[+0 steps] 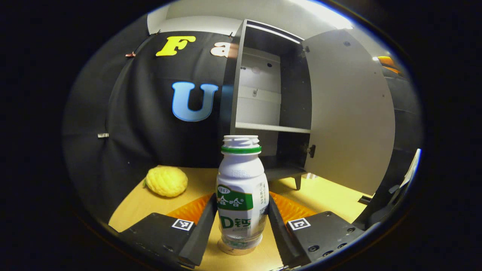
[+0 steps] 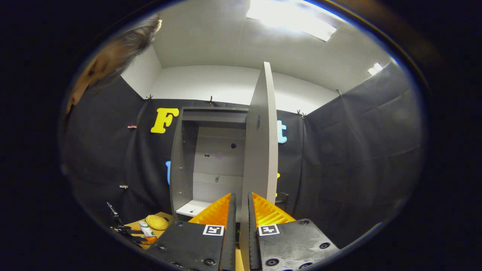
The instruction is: Open the cabinet door with the right hand, grasp the bottle in the cabinet with the left hand and place it on the coaster, then close the cabinet door with the right hand.
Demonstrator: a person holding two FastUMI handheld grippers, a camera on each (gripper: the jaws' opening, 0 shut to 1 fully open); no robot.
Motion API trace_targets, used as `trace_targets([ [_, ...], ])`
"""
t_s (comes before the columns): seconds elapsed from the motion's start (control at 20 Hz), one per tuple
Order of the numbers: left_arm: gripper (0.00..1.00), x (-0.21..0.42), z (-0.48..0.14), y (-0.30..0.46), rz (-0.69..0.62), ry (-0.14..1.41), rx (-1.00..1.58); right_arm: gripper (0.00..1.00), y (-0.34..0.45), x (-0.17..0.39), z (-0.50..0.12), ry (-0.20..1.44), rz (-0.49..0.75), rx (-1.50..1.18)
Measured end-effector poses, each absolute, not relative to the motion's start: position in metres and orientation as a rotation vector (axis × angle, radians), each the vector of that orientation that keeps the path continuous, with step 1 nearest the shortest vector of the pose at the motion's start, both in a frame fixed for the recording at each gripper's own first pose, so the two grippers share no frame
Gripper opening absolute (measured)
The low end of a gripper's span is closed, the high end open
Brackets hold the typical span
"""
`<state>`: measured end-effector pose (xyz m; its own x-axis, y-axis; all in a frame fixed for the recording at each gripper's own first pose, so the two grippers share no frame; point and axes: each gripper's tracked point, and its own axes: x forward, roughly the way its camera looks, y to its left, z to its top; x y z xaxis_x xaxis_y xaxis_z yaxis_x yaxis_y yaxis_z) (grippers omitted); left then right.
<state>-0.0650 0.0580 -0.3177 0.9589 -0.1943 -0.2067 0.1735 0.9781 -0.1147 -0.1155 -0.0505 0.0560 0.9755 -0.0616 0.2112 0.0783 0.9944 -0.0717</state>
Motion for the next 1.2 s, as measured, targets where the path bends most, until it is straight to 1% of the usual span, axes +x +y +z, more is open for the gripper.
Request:
trace_targets([
  [0.15,0.76,-0.064,-0.340,0.062,-0.172,0.194,-0.086,0.19,-0.051,-0.118,0.046,-0.205,-0.086,-0.100],
  [0.25,0.76,-0.061,-0.352,0.058,-0.191,0.176,-0.108,0.19,-0.048,-0.121,0.037,-0.207,-0.099,-0.130],
  [0.55,0.76,-0.048,-0.392,0.056,-0.193,0.187,-0.118,0.19,-0.064,-0.133,0.017,-0.226,-0.168,-0.168],
  [0.75,0.76,-0.046,-0.404,0.055,-0.189,0.192,-0.151,0.19,-0.072,-0.138,0.016,-0.240,-0.202,-0.194],
  [0.95,0.76,-0.045,-0.407,0.059,-0.177,0.184,-0.141,0.18,-0.072,-0.131,0.012,-0.234,-0.196,-0.177],
  [1.1,0.79,-0.048,-0.405,0.057,-0.188,0.186,-0.129,0.19,-0.072,-0.129,0.011,-0.235,-0.202,-0.181],
  [1.2,0.81,-0.051,-0.407,0.062,-0.166,0.193,-0.116,0.18,-0.070,-0.128,0.012,-0.236,-0.199,-0.179],
])
